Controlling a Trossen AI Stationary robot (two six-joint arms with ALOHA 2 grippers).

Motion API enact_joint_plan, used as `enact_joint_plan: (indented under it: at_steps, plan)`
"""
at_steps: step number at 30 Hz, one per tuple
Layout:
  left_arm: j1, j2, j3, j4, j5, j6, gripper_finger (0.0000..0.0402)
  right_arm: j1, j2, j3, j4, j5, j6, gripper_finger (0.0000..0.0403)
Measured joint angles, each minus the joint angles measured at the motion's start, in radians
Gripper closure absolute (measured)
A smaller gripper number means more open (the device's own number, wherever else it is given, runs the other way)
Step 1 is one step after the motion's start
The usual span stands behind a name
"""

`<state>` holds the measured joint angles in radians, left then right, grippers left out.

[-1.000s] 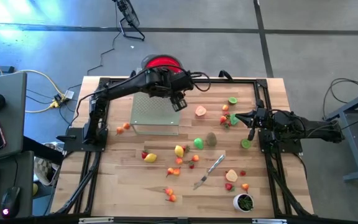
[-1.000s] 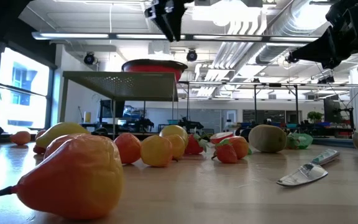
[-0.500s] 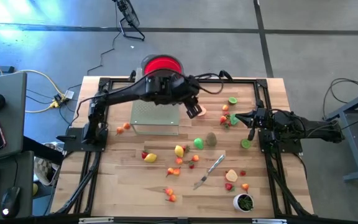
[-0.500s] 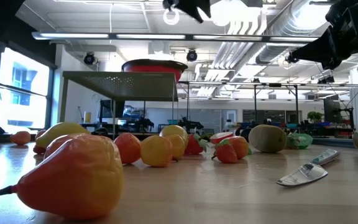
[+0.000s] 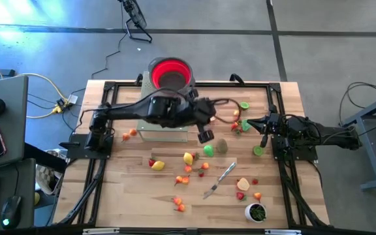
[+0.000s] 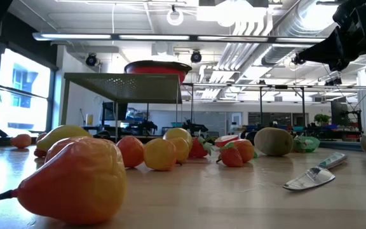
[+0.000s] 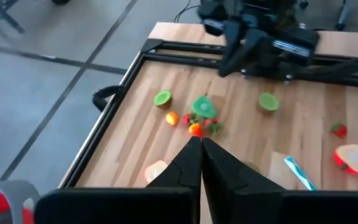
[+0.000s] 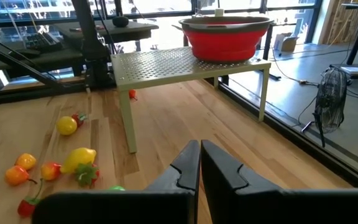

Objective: Pick & Place Fruit
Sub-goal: Put the red strainer on the shelf

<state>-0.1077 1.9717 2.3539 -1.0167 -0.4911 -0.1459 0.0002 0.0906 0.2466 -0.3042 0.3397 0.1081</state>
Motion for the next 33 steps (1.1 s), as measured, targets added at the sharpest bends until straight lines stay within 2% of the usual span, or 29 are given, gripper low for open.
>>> enact_joint_plan:
  at_steps: [3,10,14,20,29,33]
  plan:
    - [-0.052,-0.001,-0.017,0.008,-0.061,-0.021,0.0392,0.000,0.000,0.000,0.000,-0.001,0.000,0.0394]
    - [-0.151,0.002,-0.197,0.076,-0.132,-0.162,0.0391,0.000,0.000,0.000,0.000,-0.002,0.000,0.0394]
    - [-0.185,0.002,-0.349,0.222,-0.152,-0.222,0.0391,0.000,0.000,0.000,0.000,-0.002,0.000,0.0394]
    - [-0.195,0.002,-0.543,0.510,-0.152,-0.225,0.0391,0.000,0.000,0.000,0.000,-0.002,0.000,0.0394]
    - [-0.215,0.001,-0.711,0.755,-0.155,-0.230,0.0391,0.000,0.000,0.000,-0.005,-0.002,0.001,0.0394]
    - [-0.230,0.001,-0.793,0.859,-0.225,-0.231,0.0391,0.000,0.000,0.000,-0.005,-0.002,0.001,0.0394]
